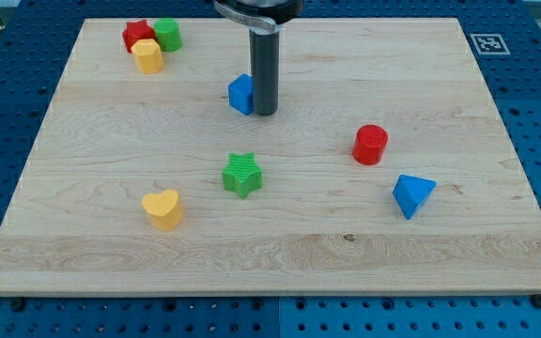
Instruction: Slide the cube right to the hexagon
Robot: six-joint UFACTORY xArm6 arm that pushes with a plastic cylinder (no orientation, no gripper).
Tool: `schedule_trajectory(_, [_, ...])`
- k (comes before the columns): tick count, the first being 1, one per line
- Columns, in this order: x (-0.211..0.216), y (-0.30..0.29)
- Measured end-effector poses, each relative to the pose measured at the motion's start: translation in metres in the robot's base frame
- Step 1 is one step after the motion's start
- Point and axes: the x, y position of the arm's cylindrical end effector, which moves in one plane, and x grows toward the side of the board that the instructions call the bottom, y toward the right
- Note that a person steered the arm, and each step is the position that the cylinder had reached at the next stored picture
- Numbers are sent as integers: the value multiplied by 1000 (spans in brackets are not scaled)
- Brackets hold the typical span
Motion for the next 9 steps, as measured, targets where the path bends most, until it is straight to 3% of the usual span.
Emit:
schedule_trajectory(4, [-73,-68])
schedule_trajectory(5, [-50,-60])
schedule_trajectory(6, [2,-39])
schedule_trajectory(7, [-15,-52])
schedule_trajectory(8, [-61,-76])
schedule_trajectory(9, [-70,-91])
